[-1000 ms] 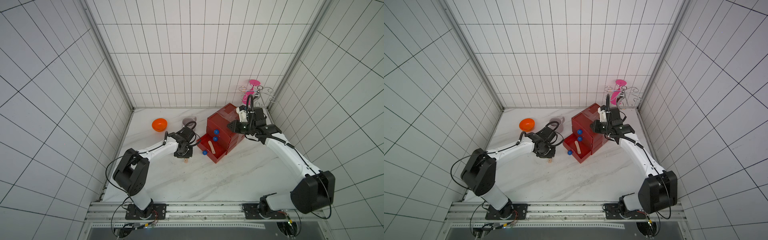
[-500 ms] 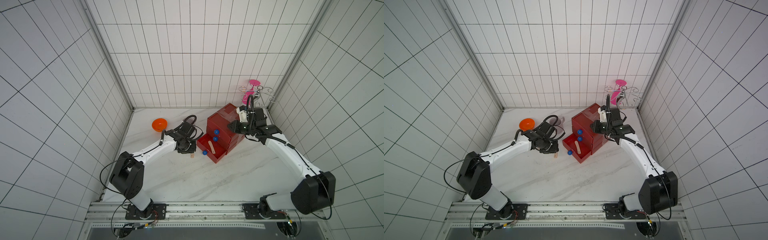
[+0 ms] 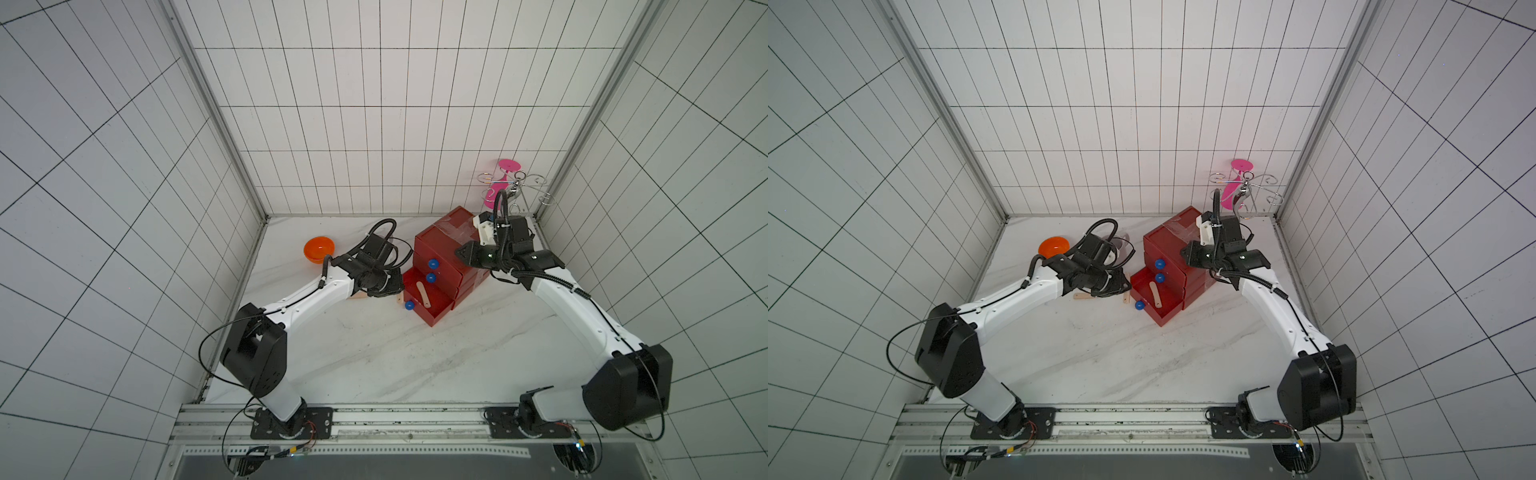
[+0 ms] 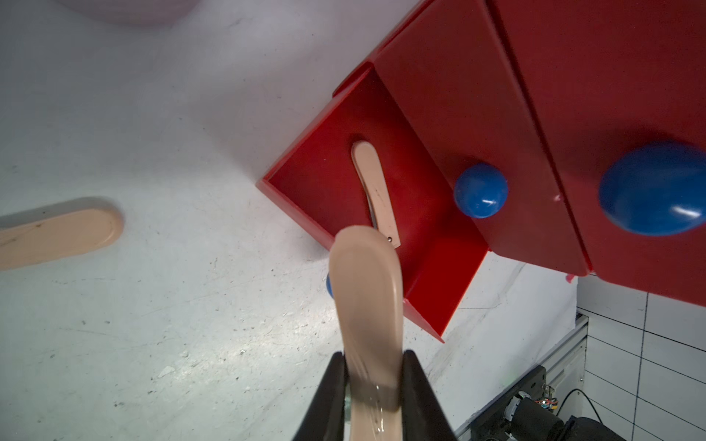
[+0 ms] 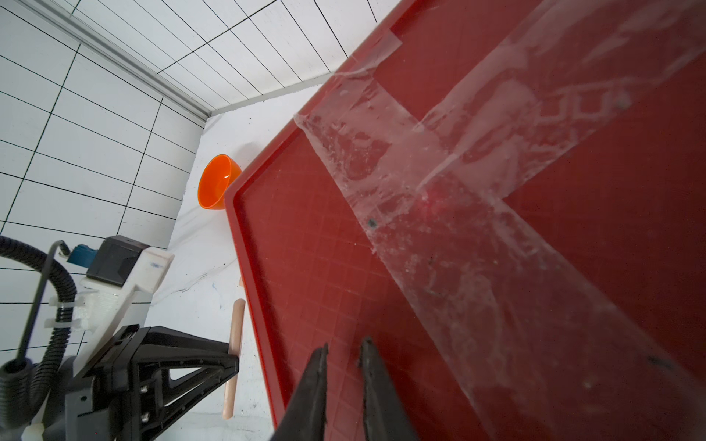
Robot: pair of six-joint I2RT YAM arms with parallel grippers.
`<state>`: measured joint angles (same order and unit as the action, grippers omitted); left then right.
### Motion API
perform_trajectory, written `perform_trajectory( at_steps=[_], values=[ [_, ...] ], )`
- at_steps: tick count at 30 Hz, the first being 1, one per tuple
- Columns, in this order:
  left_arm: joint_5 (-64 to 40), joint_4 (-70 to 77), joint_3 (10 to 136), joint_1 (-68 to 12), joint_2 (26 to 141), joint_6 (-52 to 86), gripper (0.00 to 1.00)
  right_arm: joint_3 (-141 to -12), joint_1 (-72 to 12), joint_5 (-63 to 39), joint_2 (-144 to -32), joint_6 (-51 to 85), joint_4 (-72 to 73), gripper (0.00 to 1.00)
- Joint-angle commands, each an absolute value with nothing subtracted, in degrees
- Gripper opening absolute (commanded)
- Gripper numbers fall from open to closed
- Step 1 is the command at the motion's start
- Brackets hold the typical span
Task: Place the fruit knives into the drawer by color
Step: Place the fruit knife in the drawer.
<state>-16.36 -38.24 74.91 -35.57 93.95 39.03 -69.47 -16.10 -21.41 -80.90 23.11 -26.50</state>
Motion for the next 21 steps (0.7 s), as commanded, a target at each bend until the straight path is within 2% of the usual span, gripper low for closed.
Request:
perform_trajectory(
  at_steps=[1,21],
  values=[
    [-17.74,-34.7,76.66,-36.11,96.1,41.27,0.24,-62.22,-17.14,-21.04,-86.06,23.91,-50.42,0.2],
    [-17.2,-28.71,78.73,-37.36,102.63,48.57,0.24,-61.8,-17.14,-21.23,-85.69,23.38,-50.77,0.2]
  ],
)
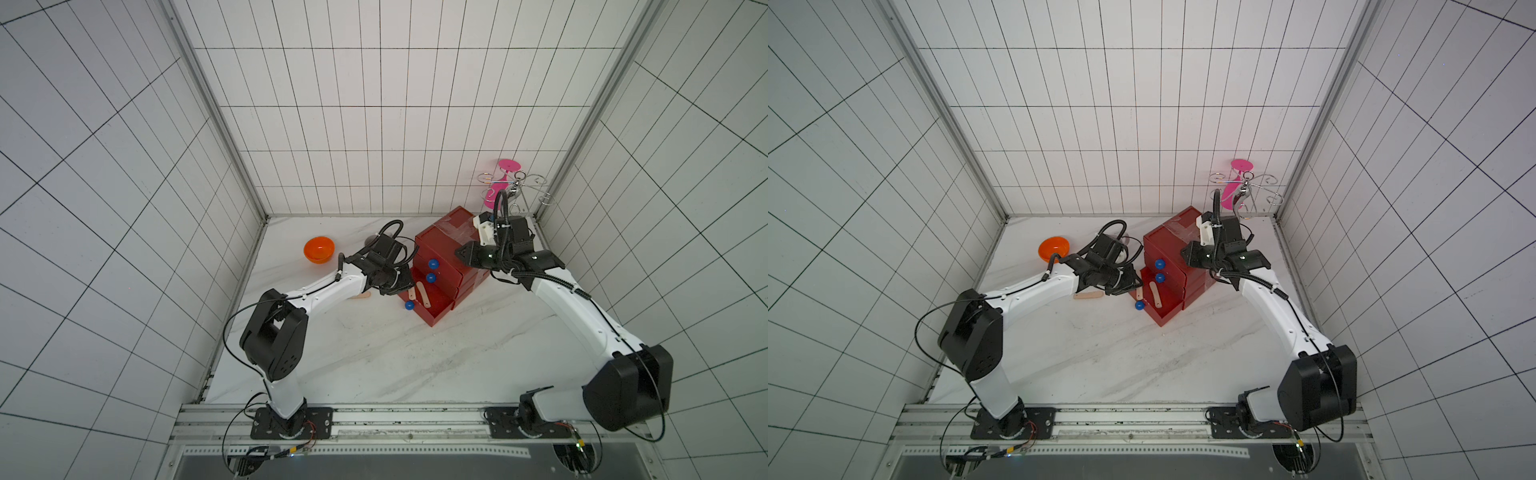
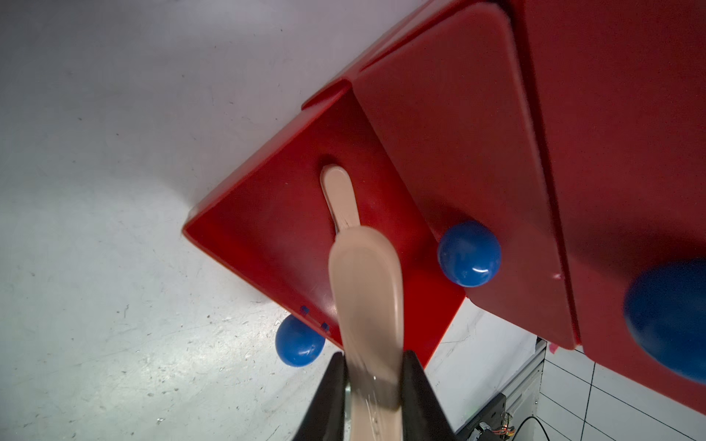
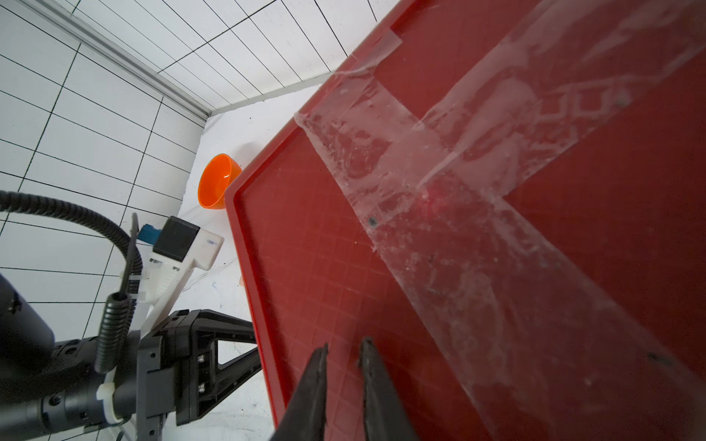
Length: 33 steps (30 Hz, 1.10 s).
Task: Place the fruit knives into the drawer by color
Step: Place the fruit knife in the drawer.
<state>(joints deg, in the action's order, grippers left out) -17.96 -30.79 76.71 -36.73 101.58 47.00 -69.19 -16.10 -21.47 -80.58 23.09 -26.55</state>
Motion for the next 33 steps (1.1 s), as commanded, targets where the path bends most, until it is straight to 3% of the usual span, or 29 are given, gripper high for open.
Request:
perform_trajectory(
  at_steps=[1,33],
  values=[
    [-17.11,-28.49,78.91,-37.51,103.06,48.9,0.24,-61.81,-17.14,-21.34,-85.72,23.38,-50.71,0.2],
    [-15.28,-25.59,79.28,-40.49,110.11,51.24,0.26,-61.32,-17.05,-21.26,-84.9,23.04,-50.99,0.2]
  ],
)
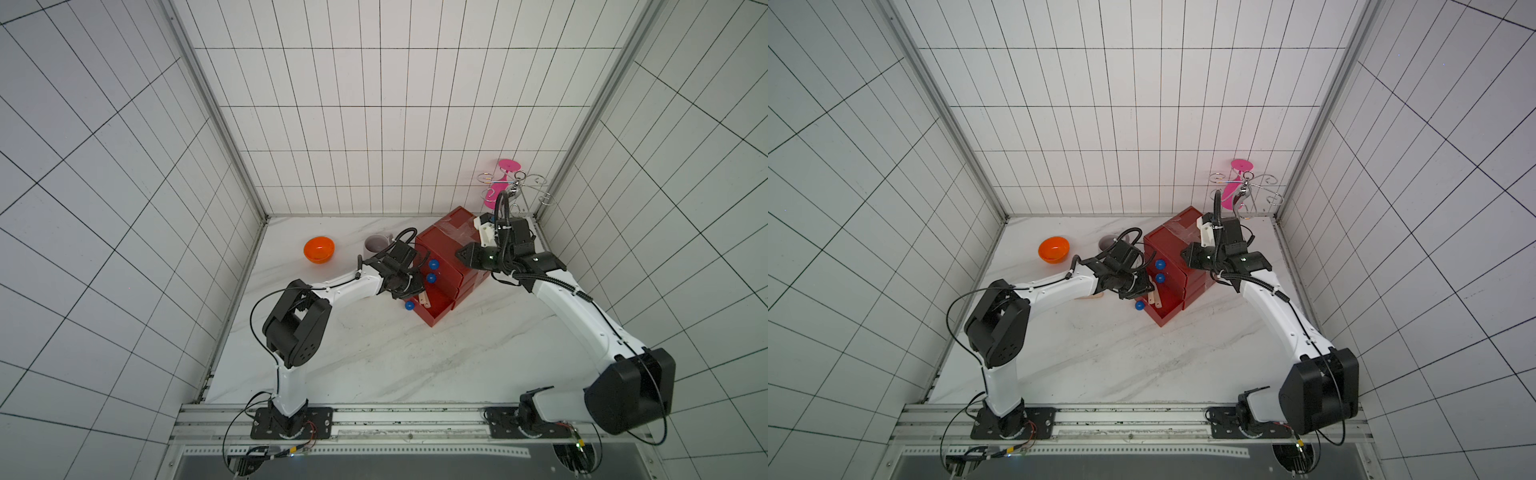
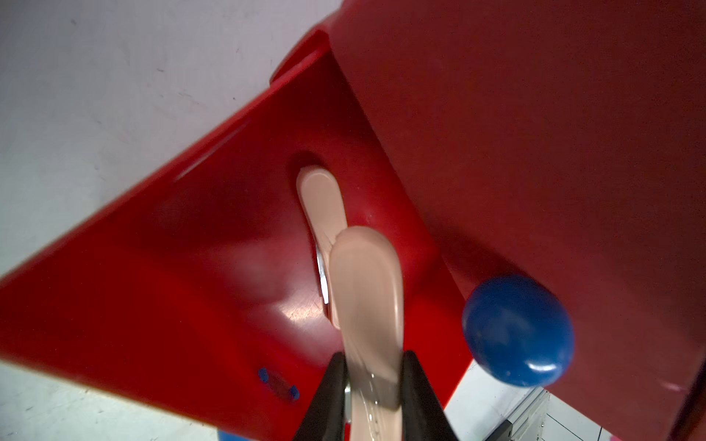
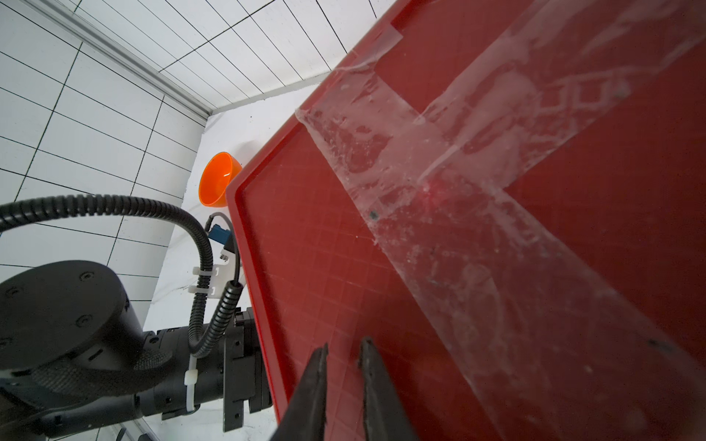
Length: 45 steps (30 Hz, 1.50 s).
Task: Place the fruit knives into the drawer by color
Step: Place the fruit knife in the drawer, then adjust the fruit knife at the center of the board.
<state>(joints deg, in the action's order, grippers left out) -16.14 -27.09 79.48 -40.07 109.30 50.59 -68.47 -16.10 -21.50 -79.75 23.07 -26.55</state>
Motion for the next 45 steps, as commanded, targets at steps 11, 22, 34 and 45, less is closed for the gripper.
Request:
perform_trajectory(
  at_steps=[11,22,34,45],
  values=[
    [-15.61,-25.18,79.37,-41.17,111.09,51.3,0.31,-61.46,-17.05,-21.27,-84.95,23.16,-50.98,0.2],
    [-15.14,-26.19,80.87,-41.47,109.05,50.6,0.32,-61.42,-17.05,-21.18,-85.07,23.12,-50.98,0.2],
    [-9.4,-44.84,83.59,-32.74,98.6,39.52,0.37,-61.62,-17.05,-21.09,-85.65,23.12,-50.97,0.2],
    [-1.55,-59.21,84.12,-20.12,100.79,16.65,0.44,-61.82,-17.0,-21.09,-85.87,22.85,-50.93,0.2]
  ],
)
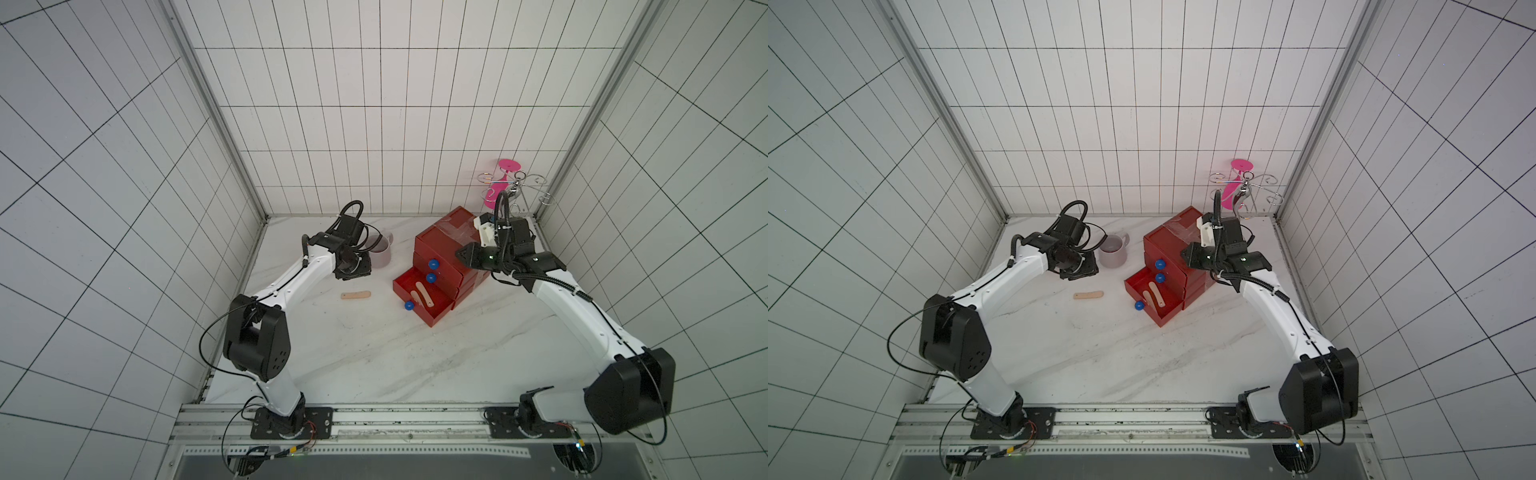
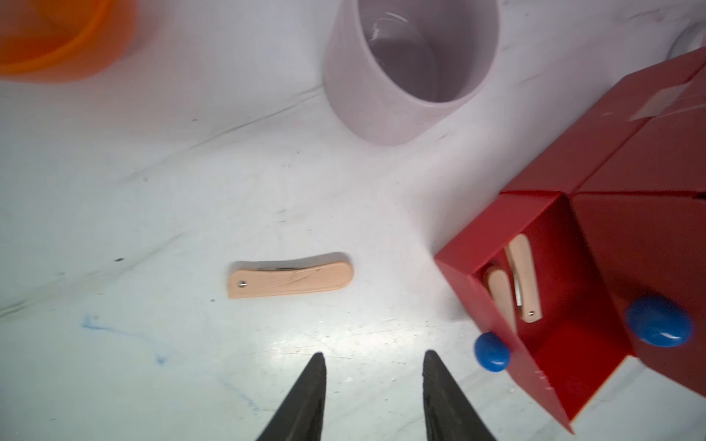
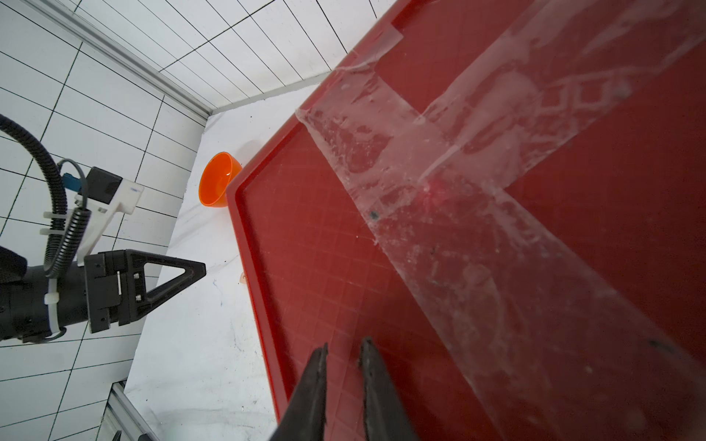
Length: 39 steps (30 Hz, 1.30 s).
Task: Place the fruit knives into the drawer by color
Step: Adjust the fruit knife at the center of the board.
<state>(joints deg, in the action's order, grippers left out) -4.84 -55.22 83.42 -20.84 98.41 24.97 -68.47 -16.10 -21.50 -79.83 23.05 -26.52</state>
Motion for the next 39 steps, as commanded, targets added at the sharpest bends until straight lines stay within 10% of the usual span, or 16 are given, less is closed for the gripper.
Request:
perform_trajectory(
  at_steps=[1,13,39],
  values=[
    [-0.56,-58.83,84.11,-19.69,101.77,15.88,0.43,-61.83,-17.0,-21.16,-85.87,22.86,-51.06,0.2],
    [0.23,-51.56,86.38,-16.73,113.16,16.03,0.11,-61.52,-16.92,-20.74,-85.43,22.59,-51.76,0.2],
    [0.62,-44.91,69.87,-16.42,108.83,22.42,0.11,-60.91,-16.92,-21.6,-85.74,22.85,-50.39,0.2]
  ],
)
